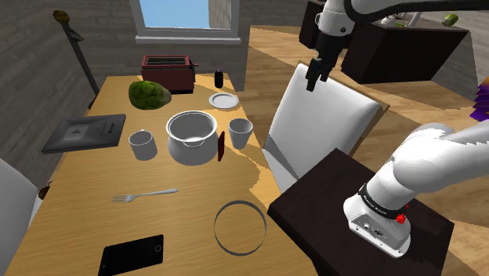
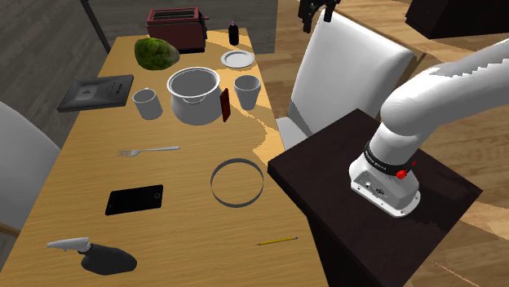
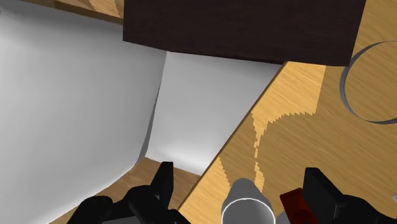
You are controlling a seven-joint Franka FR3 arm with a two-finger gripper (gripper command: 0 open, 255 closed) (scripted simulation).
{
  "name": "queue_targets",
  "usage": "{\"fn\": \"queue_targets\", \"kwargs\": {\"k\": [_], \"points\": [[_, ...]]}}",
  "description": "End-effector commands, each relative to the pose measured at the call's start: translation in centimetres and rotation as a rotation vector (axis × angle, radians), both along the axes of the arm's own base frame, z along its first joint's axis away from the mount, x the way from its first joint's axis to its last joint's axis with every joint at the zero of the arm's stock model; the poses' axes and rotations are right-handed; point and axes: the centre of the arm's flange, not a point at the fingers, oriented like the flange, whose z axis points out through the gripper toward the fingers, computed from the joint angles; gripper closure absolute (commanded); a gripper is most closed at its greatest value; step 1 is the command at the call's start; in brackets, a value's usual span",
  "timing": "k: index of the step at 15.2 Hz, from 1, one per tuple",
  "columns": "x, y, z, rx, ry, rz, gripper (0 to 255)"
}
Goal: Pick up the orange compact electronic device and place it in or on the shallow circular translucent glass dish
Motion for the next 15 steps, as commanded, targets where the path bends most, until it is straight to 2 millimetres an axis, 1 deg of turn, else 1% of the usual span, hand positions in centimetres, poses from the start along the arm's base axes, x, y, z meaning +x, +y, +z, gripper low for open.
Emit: {"fn": "queue_targets", "kwargs": {"k": [1,15], "points": [[1.6,0.9,-1.7,0.004,-0.002,0.014,0],[12.9,8.7,-13.8,0.030,-0.001,0.113,0]]}}
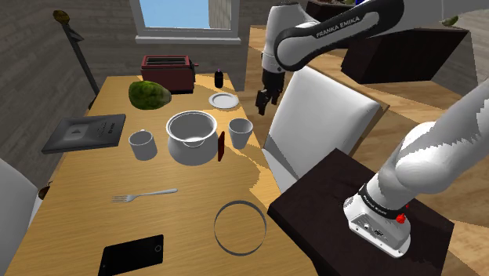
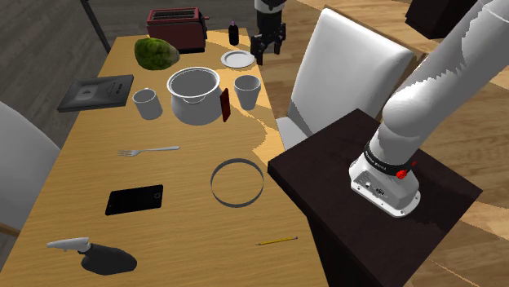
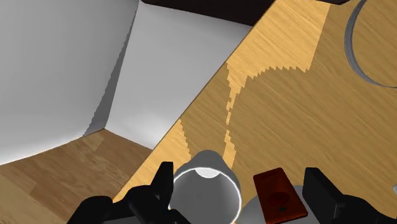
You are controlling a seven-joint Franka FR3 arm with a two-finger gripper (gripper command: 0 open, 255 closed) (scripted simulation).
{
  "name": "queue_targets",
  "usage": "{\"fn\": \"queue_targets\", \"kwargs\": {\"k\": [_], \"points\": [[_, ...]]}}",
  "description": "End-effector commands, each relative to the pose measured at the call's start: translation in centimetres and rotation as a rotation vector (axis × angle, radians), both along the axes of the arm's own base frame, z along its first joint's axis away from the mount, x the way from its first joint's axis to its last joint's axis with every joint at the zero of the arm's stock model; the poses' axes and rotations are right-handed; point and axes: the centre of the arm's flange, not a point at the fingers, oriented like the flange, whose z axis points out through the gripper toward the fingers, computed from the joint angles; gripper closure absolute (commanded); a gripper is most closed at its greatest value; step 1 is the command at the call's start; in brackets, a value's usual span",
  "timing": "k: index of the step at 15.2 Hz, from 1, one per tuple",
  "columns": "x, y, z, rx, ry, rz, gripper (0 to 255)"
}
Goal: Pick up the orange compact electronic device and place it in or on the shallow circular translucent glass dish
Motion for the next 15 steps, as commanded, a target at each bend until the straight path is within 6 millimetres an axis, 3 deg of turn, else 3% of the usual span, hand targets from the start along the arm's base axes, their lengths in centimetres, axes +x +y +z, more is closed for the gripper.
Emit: {"fn": "queue_targets", "kwargs": {"k": [1,15], "points": [[1.8,1.5,-1.6,0.005,-0.001,0.014,0],[12.1,10.8,-13.6,0.031,0.000,0.113,0]]}}
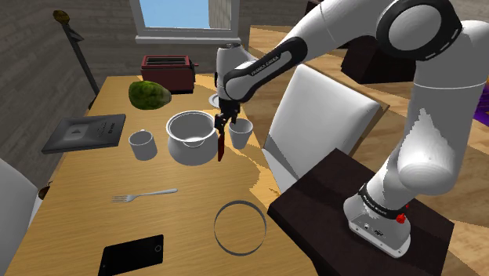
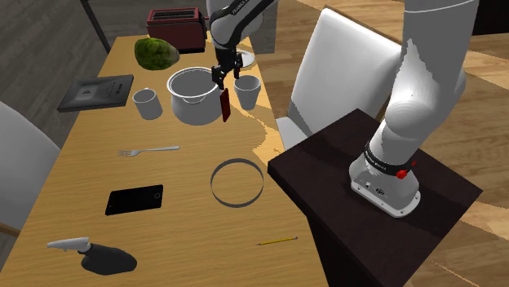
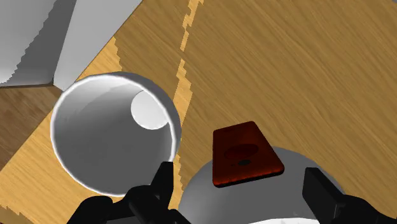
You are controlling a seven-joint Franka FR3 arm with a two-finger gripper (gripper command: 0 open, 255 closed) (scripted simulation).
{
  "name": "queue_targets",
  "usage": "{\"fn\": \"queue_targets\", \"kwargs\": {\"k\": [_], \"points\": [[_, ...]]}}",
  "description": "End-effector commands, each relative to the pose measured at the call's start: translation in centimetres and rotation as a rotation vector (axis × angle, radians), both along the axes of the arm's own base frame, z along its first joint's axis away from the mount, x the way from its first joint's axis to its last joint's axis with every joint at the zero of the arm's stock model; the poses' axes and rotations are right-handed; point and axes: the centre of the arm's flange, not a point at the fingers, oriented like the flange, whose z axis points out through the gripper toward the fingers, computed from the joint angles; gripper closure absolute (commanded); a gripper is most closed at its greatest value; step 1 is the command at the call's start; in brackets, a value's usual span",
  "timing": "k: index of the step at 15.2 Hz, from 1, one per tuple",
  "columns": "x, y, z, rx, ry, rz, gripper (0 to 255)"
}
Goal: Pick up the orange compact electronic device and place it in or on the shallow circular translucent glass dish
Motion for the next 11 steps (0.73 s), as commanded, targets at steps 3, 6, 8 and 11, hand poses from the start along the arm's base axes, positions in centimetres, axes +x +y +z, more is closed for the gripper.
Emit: {"fn": "queue_targets", "kwargs": {"k": [3,6,8,11], "points": [[1.9,2.1,-3.0,0.005,0.000,0.020,0],[1.9,2.1,-4.6,0.005,0.000,0.020,0],[1.9,2.1,-5.7,0.005,0.000,0.020,0],[1.9,2.1,-6.5,0.005,0.000,0.020,0]]}}
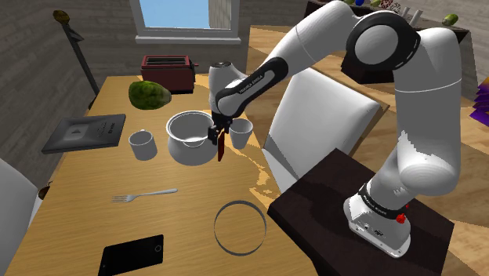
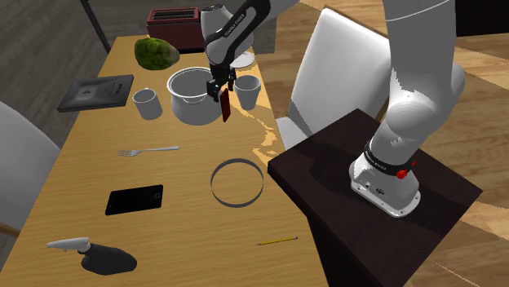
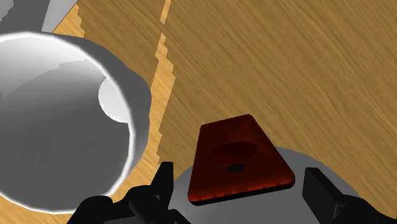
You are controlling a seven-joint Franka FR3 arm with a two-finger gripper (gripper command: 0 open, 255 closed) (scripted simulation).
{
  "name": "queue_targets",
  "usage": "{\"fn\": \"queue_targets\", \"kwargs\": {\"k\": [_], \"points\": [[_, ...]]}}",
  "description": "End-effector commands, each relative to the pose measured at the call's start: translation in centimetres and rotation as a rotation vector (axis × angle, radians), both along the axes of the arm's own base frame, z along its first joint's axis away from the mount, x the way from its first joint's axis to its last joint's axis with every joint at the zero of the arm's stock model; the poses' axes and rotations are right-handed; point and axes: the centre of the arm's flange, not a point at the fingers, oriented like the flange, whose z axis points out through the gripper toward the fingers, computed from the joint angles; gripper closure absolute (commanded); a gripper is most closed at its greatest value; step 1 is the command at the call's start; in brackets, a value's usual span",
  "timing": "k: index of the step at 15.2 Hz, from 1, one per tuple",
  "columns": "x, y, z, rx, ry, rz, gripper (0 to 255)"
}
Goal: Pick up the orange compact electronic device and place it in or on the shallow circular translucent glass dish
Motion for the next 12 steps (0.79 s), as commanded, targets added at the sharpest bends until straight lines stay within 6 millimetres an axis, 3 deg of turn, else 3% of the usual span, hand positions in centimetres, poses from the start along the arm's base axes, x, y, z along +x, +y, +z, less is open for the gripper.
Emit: {"fn": "queue_targets", "kwargs": {"k": [1,6,7,12], "points": [[-0.04,-0.01,-0.23,0.000,0.000,0.000,0],[-0.03,-0.01,-0.23,0.000,0.000,0.000,0],[-0.03,-0.01,-0.23,0.000,0.000,0.000,255],[-0.03,-0.02,-0.22,0.000,0.000,0.000,255]]}}
